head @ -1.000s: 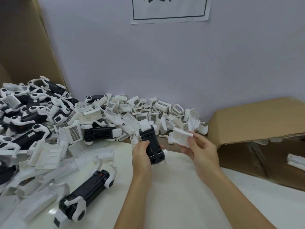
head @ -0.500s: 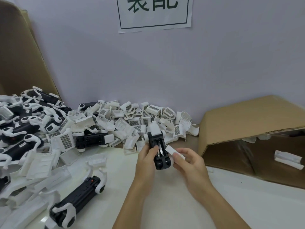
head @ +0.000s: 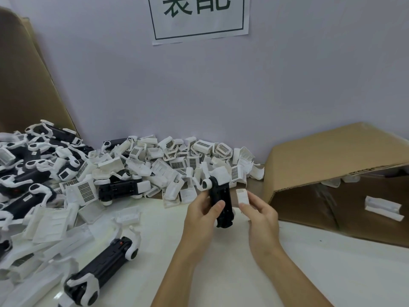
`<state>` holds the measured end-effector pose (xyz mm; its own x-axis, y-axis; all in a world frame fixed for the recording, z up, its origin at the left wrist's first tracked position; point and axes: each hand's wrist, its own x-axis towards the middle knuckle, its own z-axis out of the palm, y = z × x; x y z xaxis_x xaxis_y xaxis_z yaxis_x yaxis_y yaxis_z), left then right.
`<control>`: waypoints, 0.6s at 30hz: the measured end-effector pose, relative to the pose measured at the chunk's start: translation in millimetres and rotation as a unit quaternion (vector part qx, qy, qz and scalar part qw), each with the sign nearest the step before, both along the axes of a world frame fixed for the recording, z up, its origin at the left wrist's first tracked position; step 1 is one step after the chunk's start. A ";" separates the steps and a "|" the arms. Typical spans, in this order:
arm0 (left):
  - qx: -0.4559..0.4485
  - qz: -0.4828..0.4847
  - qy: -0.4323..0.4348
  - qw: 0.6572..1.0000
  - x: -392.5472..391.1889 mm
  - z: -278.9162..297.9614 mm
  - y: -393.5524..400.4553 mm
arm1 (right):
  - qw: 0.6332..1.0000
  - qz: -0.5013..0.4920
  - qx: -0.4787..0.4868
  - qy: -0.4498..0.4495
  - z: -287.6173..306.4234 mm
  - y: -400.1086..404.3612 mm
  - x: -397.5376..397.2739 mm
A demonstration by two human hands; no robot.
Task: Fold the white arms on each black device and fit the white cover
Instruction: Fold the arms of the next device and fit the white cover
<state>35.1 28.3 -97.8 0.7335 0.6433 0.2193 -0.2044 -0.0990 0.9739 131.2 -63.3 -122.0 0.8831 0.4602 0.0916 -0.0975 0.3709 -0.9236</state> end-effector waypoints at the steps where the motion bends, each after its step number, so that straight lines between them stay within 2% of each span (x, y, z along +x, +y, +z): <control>1: 0.004 0.000 0.000 1.000 0.7 -0.5 0.0 | 1.000 -0.002 -0.001 -0.005 0.7 -0.2 -0.8; 3: 0.004 0.003 0.003 1.000 1.7 -2.7 1.0 | 0.998 -0.041 -0.007 -0.042 3.1 -1.2 -3.8; 6: -0.003 0.000 0.003 1.000 1.1 -2.9 0.9 | 0.981 -0.096 -0.043 -0.162 3.6 -0.2 -11.9; 10: -0.085 -0.036 -0.030 0.995 1.4 0.6 -2.3 | 0.948 -0.120 -0.097 -0.277 2.5 4.4 -21.6; 13: -0.102 -0.048 -0.044 0.993 1.6 2.4 -4.6 | 0.938 -0.128 -0.107 -0.305 2.2 5.3 -22.0; 18: -0.055 -0.047 -0.038 0.997 -0.2 5.2 -7.6 | 0.927 -0.128 -0.120 -0.331 1.3 4.2 -22.0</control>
<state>34.9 20.7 -92.6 0.7756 0.5958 0.2085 -0.2812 0.0303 0.9592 109.2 -59.1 -120.7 0.7530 0.3208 0.5746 0.5831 0.0794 -0.8085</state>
